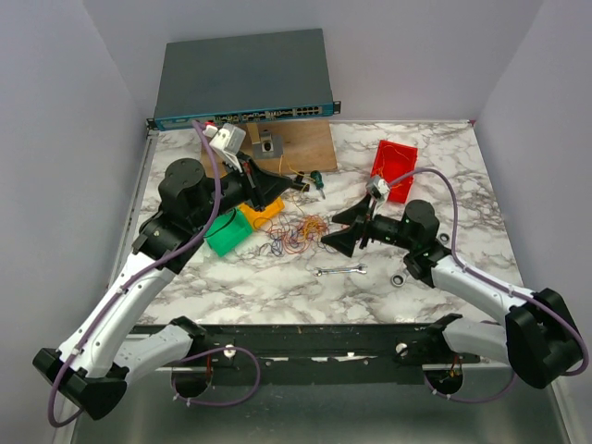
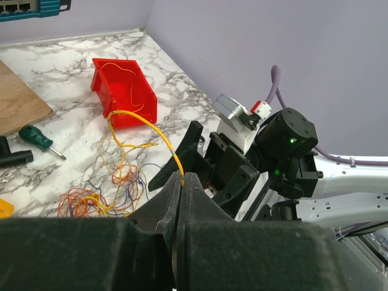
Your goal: Untangle the cables
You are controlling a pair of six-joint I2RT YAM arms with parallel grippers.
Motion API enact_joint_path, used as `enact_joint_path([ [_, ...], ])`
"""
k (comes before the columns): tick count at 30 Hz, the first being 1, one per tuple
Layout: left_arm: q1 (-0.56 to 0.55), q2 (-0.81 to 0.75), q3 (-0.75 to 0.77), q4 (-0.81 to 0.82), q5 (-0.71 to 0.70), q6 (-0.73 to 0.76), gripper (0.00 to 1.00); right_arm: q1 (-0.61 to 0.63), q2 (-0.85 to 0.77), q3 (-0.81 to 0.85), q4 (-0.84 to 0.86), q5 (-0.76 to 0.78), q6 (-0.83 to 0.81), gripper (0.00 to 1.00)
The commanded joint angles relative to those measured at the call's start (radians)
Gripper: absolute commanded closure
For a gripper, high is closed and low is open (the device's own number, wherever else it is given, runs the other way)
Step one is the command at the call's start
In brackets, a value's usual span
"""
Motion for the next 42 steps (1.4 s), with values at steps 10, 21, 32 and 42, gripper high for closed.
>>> enact_joint_path([
  [10, 0.003, 0.024, 0.127, -0.156, 0.025, 0.022, 1.00, 0.060, 0.170, 0.068, 0.027, 0.138, -0.066, 0.13],
  [21, 0.061, 0.009, 0.185, -0.224, -0.017, 0.042, 1.00, 0.116, 0.356, 0.096, 0.065, 0.183, -0.042, 0.53],
  [32, 0.379, -0.161, 0.159, -0.369, -0.319, 0.015, 1.00, 0.078, 0.045, -0.029, -0.289, 1.003, 0.199, 0.99],
  [42, 0.555, -0.215, 0.140, -0.448, -0.431, -0.022, 1.00, -0.199, -0.101, -0.058, -0.648, 1.280, 0.524, 0.99],
])
